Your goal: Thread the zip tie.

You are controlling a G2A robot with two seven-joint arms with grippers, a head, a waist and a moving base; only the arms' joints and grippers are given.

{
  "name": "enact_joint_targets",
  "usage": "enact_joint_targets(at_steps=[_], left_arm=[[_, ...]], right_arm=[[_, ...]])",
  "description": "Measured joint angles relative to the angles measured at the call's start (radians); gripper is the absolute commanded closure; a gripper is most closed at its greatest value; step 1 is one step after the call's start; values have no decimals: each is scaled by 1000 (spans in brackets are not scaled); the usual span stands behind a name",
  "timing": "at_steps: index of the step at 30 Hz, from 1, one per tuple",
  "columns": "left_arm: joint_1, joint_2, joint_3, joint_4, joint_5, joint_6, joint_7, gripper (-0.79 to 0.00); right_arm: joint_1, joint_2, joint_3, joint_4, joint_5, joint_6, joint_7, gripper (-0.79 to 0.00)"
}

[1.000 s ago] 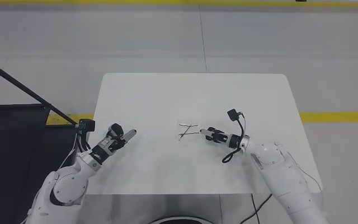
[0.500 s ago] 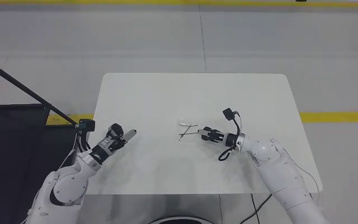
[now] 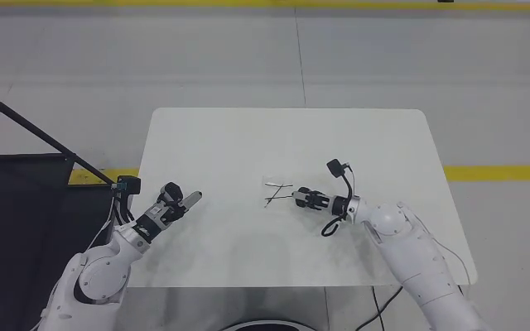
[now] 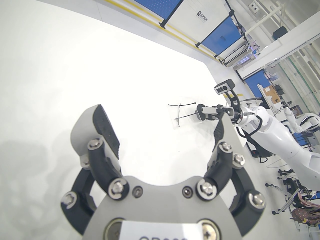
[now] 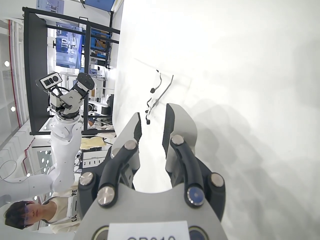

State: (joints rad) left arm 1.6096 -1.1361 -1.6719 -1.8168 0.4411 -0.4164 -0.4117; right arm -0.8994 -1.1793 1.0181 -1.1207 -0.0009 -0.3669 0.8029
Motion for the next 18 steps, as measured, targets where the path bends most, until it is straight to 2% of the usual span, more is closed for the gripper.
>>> enact_joint_targets(at_steps=[7, 9, 11, 18], left_arm=[[0, 0, 0, 0, 0, 0, 0, -785], [0, 0, 0, 0, 0, 0, 0, -785], [0, 0, 0, 0, 0, 0, 0, -785], [0, 0, 0, 0, 0, 0, 0, -785]], right_arm=[[12, -6, -11, 15, 2, 0, 6, -212], [15, -7, -12, 18, 3, 0, 6, -142], [17, -8, -14, 20, 3, 0, 8, 0], [21, -11, -16, 23, 7, -4, 12, 0]])
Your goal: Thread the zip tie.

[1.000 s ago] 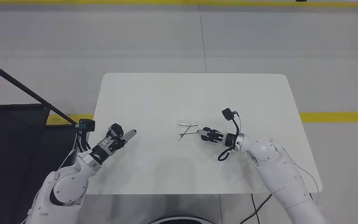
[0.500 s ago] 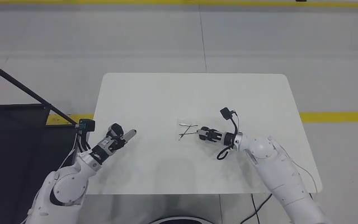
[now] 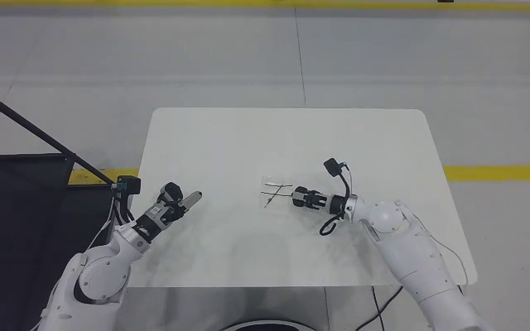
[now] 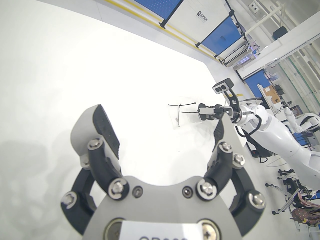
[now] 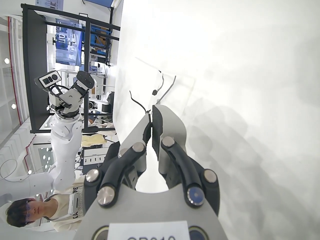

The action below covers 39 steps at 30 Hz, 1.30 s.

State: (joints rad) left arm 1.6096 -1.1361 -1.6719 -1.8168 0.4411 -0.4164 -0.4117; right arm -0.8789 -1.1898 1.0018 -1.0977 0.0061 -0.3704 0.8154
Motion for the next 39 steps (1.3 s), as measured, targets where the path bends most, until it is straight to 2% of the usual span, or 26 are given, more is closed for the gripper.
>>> enact_joint_targets(at_steps=[10, 19, 23, 30, 34, 39], left_arm=[[0, 0, 0, 0, 0, 0, 0, -785], [0, 0, 0, 0, 0, 0, 0, -785], [1, 3, 0, -16, 0, -34, -13, -785], [-6, 15, -14, -35, -65, -149, -101, -785], [-13, 23, -7, -45, -88, -212, -171, -785], [-11, 37, -2, -70, -119, -303, -279, -785]], right_arm=[[-40, 15, 46, -51, -1, -36, -4, 0], [-151, 53, 145, -205, -45, -111, 23, 0], [-207, 79, 212, -293, -41, -173, 106, 0], [-265, 116, 298, -428, 26, -195, 304, 0], [-273, 128, 308, -473, 69, -198, 398, 0], [-244, 132, 259, -498, 85, -167, 467, 0]])
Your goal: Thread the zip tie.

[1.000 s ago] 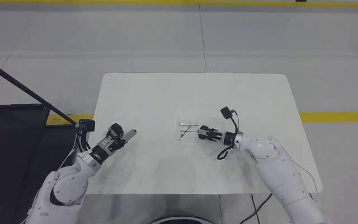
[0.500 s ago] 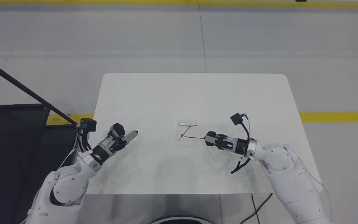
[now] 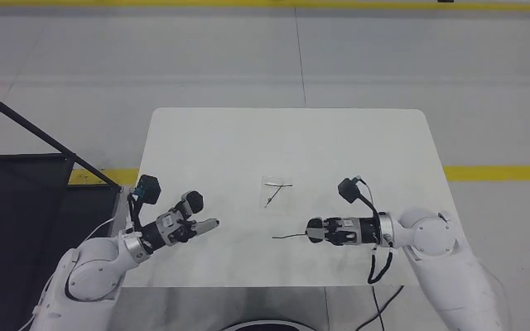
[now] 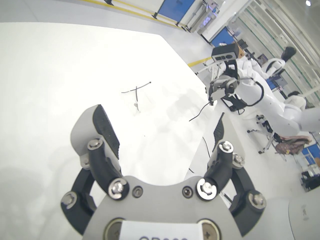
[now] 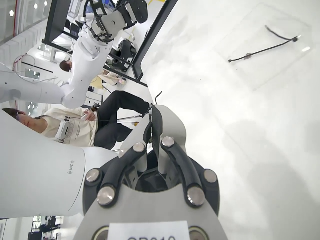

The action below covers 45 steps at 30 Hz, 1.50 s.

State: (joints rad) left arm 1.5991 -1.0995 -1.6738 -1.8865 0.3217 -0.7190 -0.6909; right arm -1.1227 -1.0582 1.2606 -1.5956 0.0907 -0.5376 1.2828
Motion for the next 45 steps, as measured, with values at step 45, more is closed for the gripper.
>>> enact_joint_targets(at_steps=[45], left_arm=[[-275, 175, 333, 28, -93, -160, -251, -785]], right_arm=[[363, -14, -331, -45, -27, 148, 100, 0]])
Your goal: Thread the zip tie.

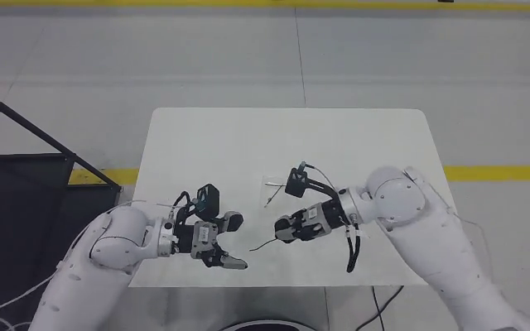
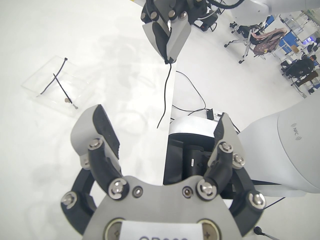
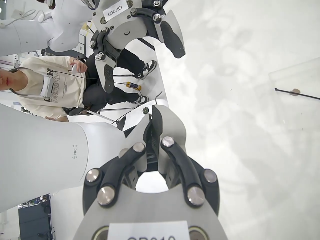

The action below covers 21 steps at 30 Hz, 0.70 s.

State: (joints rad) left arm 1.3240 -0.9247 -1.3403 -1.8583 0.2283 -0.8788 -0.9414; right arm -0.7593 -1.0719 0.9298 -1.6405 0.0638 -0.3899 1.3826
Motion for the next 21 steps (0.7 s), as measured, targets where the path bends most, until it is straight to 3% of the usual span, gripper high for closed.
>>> enact_joint_targets(at_steps=[7, 13, 16, 21], left_arm=[[-2, 0, 35, -22, 42, 1, 4, -785], [-45, 0, 85, -9, 68, -21, 25, -782], [-60, 0, 95, 3, 79, -23, 47, -554], [-72, 1, 112, 16, 96, -38, 69, -339]], right_arm=[[-4, -2, -22, -29, -28, 5, -15, 0], [48, -12, -74, -72, -59, 35, 17, 0], [68, -18, -94, -76, -72, 60, 8, 0], [85, -23, -111, -63, -77, 76, -6, 0]])
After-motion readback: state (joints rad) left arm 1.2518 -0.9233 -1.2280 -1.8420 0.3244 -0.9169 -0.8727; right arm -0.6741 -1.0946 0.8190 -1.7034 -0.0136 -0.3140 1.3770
